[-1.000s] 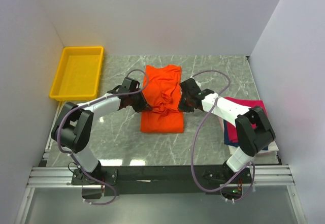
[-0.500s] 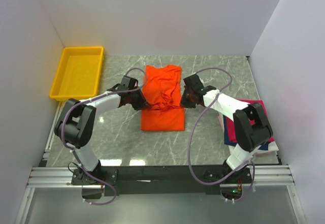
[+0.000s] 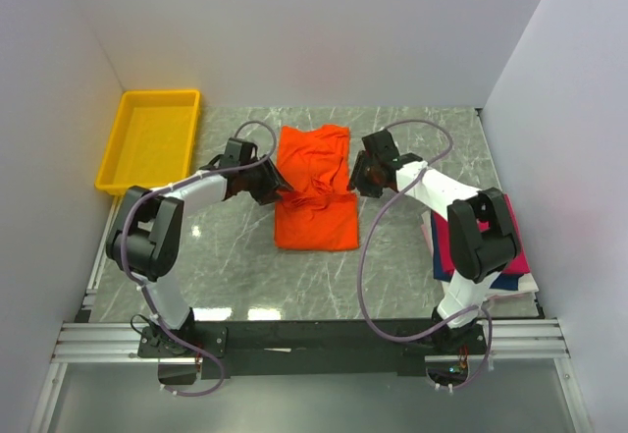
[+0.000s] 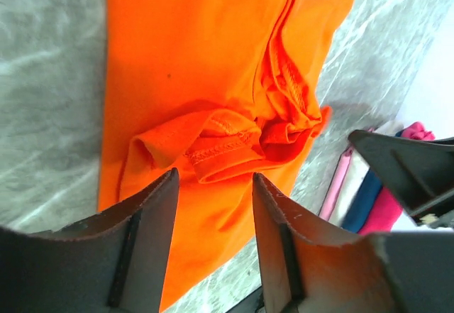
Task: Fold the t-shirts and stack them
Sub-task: Fold the tshirt
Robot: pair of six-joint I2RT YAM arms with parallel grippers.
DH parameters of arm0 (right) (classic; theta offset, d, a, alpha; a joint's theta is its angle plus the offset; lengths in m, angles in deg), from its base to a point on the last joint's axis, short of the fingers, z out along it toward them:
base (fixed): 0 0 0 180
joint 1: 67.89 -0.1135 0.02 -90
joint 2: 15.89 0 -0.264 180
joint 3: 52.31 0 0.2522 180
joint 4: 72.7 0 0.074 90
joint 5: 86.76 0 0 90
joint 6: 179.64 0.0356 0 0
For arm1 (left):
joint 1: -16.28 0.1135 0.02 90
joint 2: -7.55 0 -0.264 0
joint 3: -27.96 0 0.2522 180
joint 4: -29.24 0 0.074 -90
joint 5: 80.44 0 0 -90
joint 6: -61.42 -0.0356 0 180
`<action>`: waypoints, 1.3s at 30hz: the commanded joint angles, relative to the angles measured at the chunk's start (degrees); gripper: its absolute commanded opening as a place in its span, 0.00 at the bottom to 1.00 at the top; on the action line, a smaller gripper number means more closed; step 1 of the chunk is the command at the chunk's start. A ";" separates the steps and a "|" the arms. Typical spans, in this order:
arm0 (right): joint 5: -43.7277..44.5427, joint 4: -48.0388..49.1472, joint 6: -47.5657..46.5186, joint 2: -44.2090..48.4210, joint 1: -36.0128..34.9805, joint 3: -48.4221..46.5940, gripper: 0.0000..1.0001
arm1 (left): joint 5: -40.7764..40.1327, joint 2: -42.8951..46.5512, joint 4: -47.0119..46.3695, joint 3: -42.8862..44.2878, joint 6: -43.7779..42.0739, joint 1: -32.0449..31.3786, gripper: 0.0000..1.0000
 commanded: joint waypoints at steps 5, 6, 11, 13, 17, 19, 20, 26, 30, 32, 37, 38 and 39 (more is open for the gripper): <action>3.19 -1.19 -2.88 6.43 0.00 -2.63 0.50 | -0.12 8.10 0.91 -0.63 -1.68 0.24 0.39; 2.93 -0.75 -3.06 8.53 -0.78 -1.57 0.49 | -0.56 9.85 1.00 -1.61 -1.60 -0.20 0.35; 1.62 0.04 -3.59 10.66 -5.70 2.56 0.27 | -2.92 12.41 1.61 -6.35 0.16 -4.50 0.01; 1.26 0.66 -4.03 9.70 -9.12 2.92 0.27 | -3.81 12.68 1.26 -7.67 0.95 -7.23 0.01; 0.91 1.10 -4.47 5.22 -13.61 0.55 0.25 | -5.13 12.94 -1.81 -12.24 4.29 -10.13 0.01; -1.37 2.15 -4.55 2.32 -14.50 -0.94 0.24 | -5.31 12.85 -3.13 -14.00 5.26 -10.75 0.01; -1.99 2.68 -4.64 1.36 -14.76 -1.47 0.24 | -5.48 12.85 -3.39 -14.44 5.43 -11.01 0.01; -5.15 3.39 -5.43 -8.49 -14.77 -8.76 0.23 | -7.15 11.54 -4.19 -17.08 6.23 -11.80 0.01; -5.42 2.16 -5.00 -15.08 -14.16 -14.81 0.21 | -6.98 9.70 -4.98 -18.23 6.40 -11.80 0.01; -5.77 1.98 -4.21 -16.84 -13.63 -15.97 0.19 | -6.89 9.51 -5.42 -18.84 6.49 -11.80 0.01; -7.70 2.95 -3.24 -17.81 -10.73 -17.03 0.19 | -7.06 8.99 -5.24 -19.72 6.05 -11.80 0.01; -7.79 2.86 -3.06 -18.25 -10.55 -17.20 0.19 | -6.98 8.99 -5.15 -19.81 6.05 -11.80 0.01; -8.14 2.69 -3.15 -18.51 -10.11 -17.82 0.19 | -6.98 8.81 -5.15 -19.90 5.96 -11.80 0.01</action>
